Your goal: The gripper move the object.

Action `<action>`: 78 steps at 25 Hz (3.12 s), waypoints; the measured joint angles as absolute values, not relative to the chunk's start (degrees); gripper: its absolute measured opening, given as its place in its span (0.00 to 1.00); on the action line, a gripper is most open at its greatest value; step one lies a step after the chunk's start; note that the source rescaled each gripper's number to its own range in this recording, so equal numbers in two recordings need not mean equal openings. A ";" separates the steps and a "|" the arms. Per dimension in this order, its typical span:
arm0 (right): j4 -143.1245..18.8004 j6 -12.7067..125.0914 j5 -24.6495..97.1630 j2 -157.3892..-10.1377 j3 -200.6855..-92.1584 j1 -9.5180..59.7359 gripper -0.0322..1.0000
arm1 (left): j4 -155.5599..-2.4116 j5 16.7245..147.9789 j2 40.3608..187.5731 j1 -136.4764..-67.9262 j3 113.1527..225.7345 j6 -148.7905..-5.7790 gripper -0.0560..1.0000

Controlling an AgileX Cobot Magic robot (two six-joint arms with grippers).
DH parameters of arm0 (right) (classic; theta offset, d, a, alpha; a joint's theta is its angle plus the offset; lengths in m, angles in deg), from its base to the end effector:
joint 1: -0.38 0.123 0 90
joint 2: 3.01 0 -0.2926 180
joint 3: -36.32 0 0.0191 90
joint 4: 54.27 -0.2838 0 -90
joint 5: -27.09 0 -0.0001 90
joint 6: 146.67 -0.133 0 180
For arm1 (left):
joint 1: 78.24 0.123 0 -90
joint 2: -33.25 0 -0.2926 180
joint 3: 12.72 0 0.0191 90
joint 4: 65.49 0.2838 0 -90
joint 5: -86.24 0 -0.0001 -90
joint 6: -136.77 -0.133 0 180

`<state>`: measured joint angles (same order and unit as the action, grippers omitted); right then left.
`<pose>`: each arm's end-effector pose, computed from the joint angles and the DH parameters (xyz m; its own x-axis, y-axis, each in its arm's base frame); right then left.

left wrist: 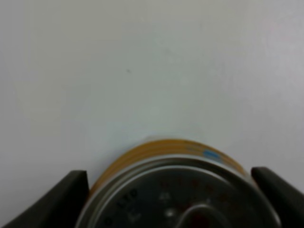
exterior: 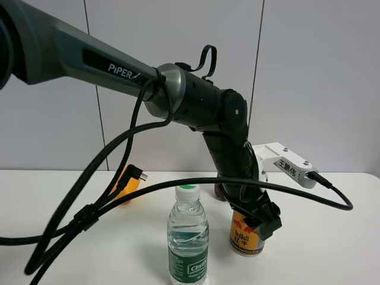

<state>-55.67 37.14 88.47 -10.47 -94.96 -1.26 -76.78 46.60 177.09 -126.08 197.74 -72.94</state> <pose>0.0529 0.0013 0.2732 -0.4622 -0.0415 -0.8858 -0.0157 0.9991 -0.0386 0.3671 -0.4301 0.0835 -0.2787 0.8368 -0.4712 0.9360 0.3466 0.0620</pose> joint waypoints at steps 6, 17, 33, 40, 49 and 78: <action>-55.67 37.14 88.47 -10.47 -94.96 -1.26 1.00 | -77.41 48.37 176.82 -126.08 197.74 -72.94 0.62; -55.67 37.14 88.47 -10.47 -94.96 -1.26 1.00 | -77.48 48.58 176.82 -126.08 197.74 -68.77 0.99; -55.67 37.14 88.47 -10.47 -94.96 -1.26 1.00 | -77.48 44.47 167.31 -126.08 197.81 -67.19 0.99; -55.67 37.14 88.47 -10.47 -94.96 -1.26 1.00 | -77.64 39.65 161.36 -124.22 197.81 -65.72 0.99; -55.67 37.14 88.47 -10.47 -94.96 -1.26 1.00 | -77.45 35.80 157.02 -115.29 197.81 -62.85 0.99; -55.67 37.14 88.47 -10.47 -94.96 -1.26 1.00 | -73.57 36.93 120.50 -70.06 162.25 -62.37 1.00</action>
<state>-55.67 37.14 88.47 -10.47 -94.96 -1.26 -73.57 36.93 120.50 -70.06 162.25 -62.37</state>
